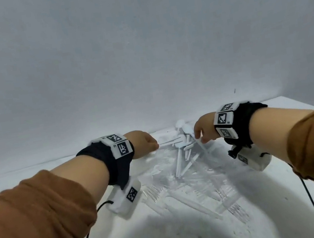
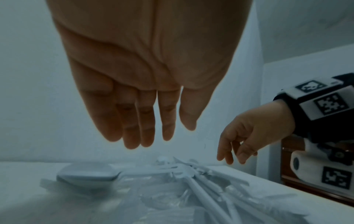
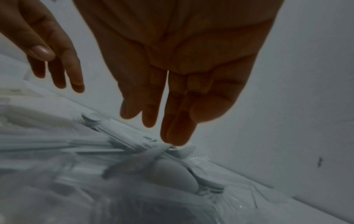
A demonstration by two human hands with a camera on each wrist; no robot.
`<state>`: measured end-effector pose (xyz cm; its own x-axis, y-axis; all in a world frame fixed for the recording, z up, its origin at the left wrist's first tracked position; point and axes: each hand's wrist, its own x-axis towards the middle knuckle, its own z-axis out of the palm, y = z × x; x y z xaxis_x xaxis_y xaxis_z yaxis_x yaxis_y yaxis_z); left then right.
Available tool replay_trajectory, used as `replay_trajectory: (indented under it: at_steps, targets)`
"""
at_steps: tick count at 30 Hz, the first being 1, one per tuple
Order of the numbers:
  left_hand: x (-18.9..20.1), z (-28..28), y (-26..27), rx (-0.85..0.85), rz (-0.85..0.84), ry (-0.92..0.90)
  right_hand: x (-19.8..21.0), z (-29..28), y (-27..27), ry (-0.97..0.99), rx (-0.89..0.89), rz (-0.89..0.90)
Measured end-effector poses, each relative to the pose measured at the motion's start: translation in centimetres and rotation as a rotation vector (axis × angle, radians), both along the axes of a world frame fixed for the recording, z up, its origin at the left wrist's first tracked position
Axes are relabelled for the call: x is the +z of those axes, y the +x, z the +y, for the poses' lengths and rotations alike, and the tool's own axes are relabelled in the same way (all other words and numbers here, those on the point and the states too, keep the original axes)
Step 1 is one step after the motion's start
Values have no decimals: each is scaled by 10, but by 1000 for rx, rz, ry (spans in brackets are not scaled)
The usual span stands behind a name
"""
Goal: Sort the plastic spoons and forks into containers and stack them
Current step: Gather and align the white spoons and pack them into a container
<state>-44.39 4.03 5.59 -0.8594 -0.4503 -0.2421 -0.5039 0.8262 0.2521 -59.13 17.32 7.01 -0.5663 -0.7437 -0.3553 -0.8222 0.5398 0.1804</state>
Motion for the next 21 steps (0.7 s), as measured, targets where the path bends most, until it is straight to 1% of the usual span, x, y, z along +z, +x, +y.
replay_trajectory:
  at_steps: [3,5,7,8,10,11,13,16,21]
  targets:
    - [-15,-8,-30,59,-22,-18,-1,-2,-14,63,61,42]
    - [-21,-13,-48,88,-55,-36,0,-5,-25,51,82,14]
    - [-22,-19,-62,116,-83,-47,-1,-11,-35,15,48,-10]
    - [-24,-22,-68,121,-89,-44,1,-13,-36,22,58,-18]
    - [-28,-26,-81,112,-107,-43,1,-17,-43,54,178,-1]
    - [-32,-28,-86,116,-128,-53,-4,-21,-48,77,199,17]
    - [-36,-28,-93,127,-162,-77,-10,-24,-53,57,140,-25]
    - [-36,-26,-98,87,-207,-96,-18,-29,-60,29,104,-85]
    - [-38,-26,-94,103,-148,-121,-24,-31,-64,-35,19,-116]
